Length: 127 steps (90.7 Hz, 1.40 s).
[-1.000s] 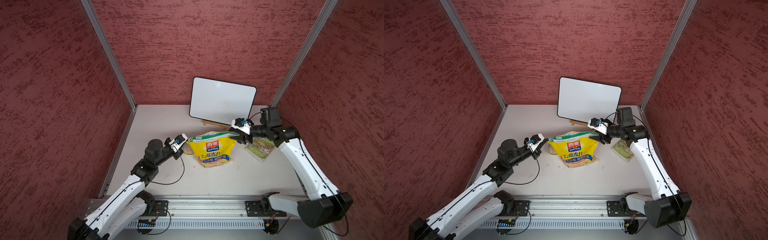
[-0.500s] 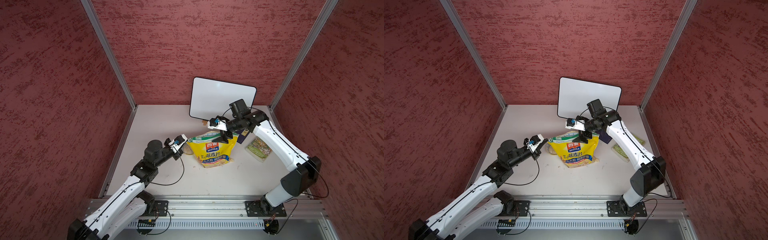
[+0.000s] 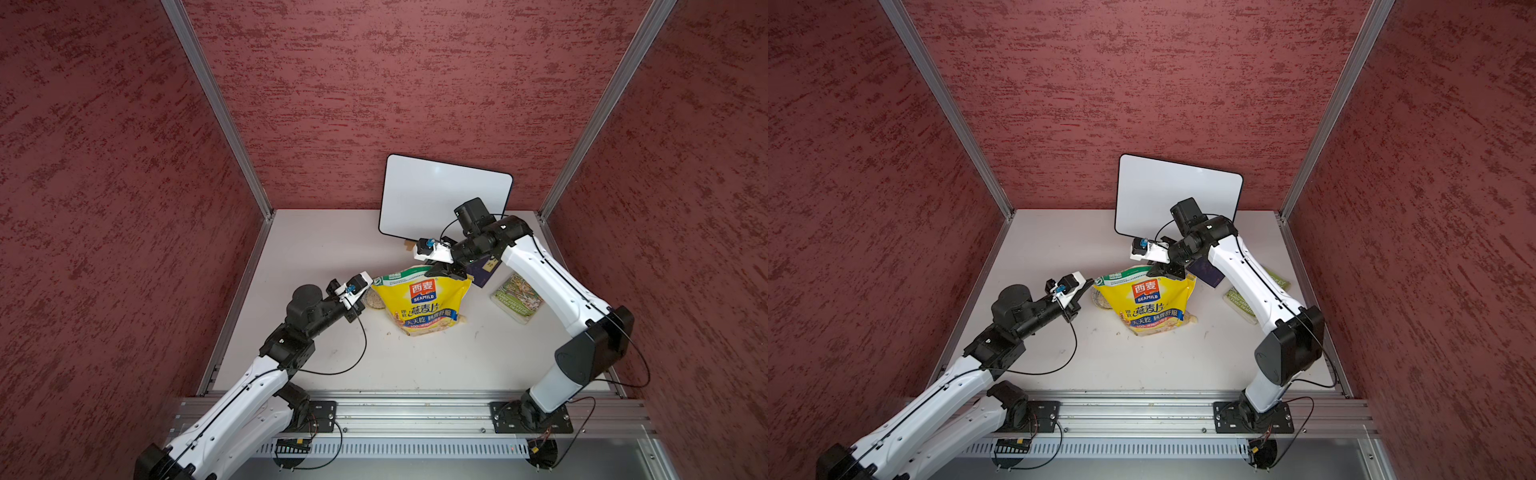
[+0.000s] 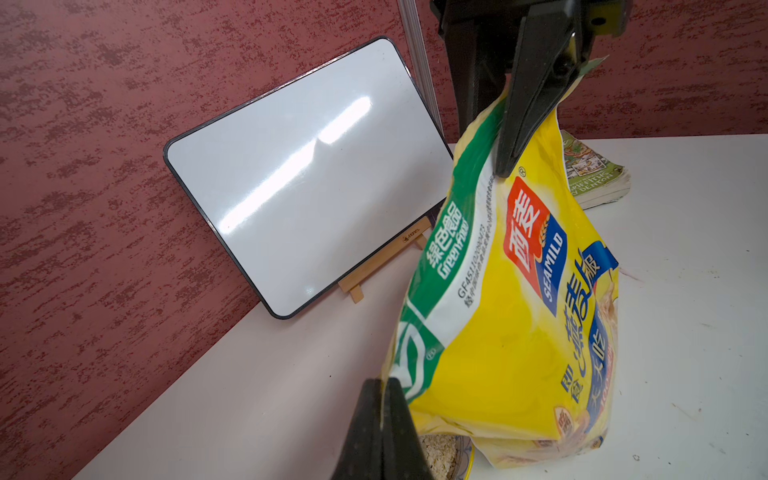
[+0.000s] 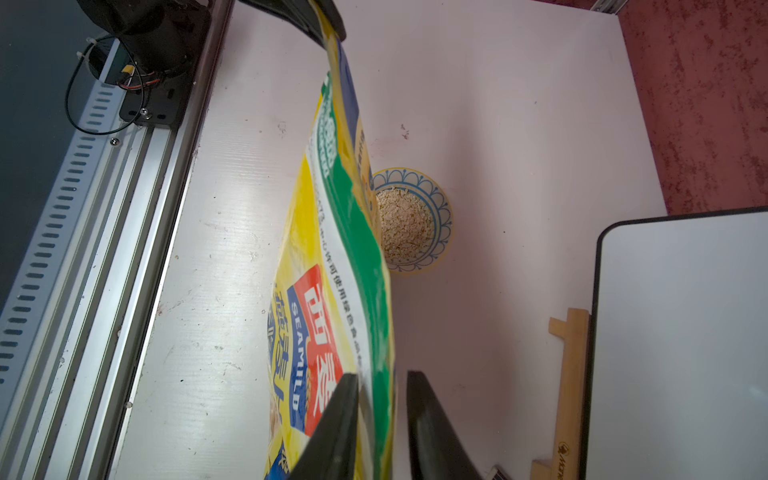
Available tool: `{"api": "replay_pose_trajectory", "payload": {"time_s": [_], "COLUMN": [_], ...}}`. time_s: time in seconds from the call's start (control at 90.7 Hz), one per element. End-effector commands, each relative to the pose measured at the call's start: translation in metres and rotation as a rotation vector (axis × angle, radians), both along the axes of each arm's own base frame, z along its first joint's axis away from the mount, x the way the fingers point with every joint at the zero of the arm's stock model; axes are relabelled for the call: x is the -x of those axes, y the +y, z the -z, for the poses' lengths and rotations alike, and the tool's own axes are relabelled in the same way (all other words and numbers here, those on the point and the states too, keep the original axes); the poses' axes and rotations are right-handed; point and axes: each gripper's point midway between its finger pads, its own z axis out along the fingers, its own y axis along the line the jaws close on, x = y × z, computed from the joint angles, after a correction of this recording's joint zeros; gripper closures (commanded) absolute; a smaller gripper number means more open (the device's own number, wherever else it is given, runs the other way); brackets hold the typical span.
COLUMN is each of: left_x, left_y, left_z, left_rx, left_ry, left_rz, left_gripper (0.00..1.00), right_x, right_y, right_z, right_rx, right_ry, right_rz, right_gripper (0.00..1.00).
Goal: Pour the oats into the breakfast bowl
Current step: Close the oats bag at the center of the board.
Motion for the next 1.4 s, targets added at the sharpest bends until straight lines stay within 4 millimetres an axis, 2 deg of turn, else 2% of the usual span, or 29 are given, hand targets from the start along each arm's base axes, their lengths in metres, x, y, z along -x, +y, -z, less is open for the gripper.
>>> {"api": "replay_pose_trajectory", "payload": {"time_s": [0.0,0.099,0.22,0.375,0.529,0.595,0.694,0.915,1.047,1.08,1.201,1.278,1.333,1.389], "left_x": [-0.002,-0.002,-0.002,-0.002,-0.002,-0.002,-0.002,0.002,0.008,0.011,0.023,0.023,0.02,0.017], "left_y": [0.006,0.006,0.004,0.004,0.005,0.006,0.007,0.008,-0.001,-0.007,-0.029,-0.039,-0.044,-0.049], "left_z": [-0.033,-0.032,-0.03,-0.03,-0.03,-0.028,-0.028,-0.034,-0.033,-0.032,-0.033,-0.03,-0.028,-0.028], "left_rx": [0.051,0.049,0.049,0.049,0.051,0.05,0.055,0.079,0.072,0.072,0.075,0.065,0.056,0.047], "left_ry": [-0.115,-0.113,-0.105,-0.105,-0.109,-0.108,-0.118,-0.127,-0.102,-0.089,-0.04,-0.006,0.005,0.011], "left_rz": [-0.036,-0.032,-0.024,-0.026,-0.03,-0.032,-0.038,-0.03,0.042,0.084,0.247,0.306,0.328,0.355], "left_gripper": [1.0,1.0,1.0,1.0,1.0,1.0,1.0,1.0,1.0,0.95,0.57,0.39,0.31,0.26], "right_x": [0.002,0.0,0.002,0.001,0.002,0.002,0.003,0.002,0.007,0.009,0.013,0.014,0.015,0.014], "right_y": [-0.008,-0.011,-0.013,-0.018,-0.021,-0.023,-0.026,-0.041,-0.041,-0.04,-0.034,-0.032,-0.032,-0.032], "right_z": [-0.01,-0.016,-0.02,-0.015,-0.019,-0.021,-0.023,-0.03,-0.038,-0.039,-0.042,-0.043,-0.043,-0.043], "right_rx": [0.029,0.024,0.028,0.06,0.058,0.058,0.06,0.04,0.005,-0.005,-0.042,-0.054,-0.057,-0.059], "right_ry": [-0.031,-0.055,-0.06,-0.07,-0.093,-0.097,-0.101,-0.111,-0.127,-0.126,-0.113,-0.112,-0.11,-0.113], "right_rz": [0.019,0.031,0.034,0.048,0.053,0.058,0.062,0.092,0.084,0.08,0.063,0.054,0.053,0.054], "right_gripper": [0.75,0.65,0.65,0.71,0.79,0.85,1.0,1.0,1.0,1.0,1.0,1.0,1.0,1.0]}}
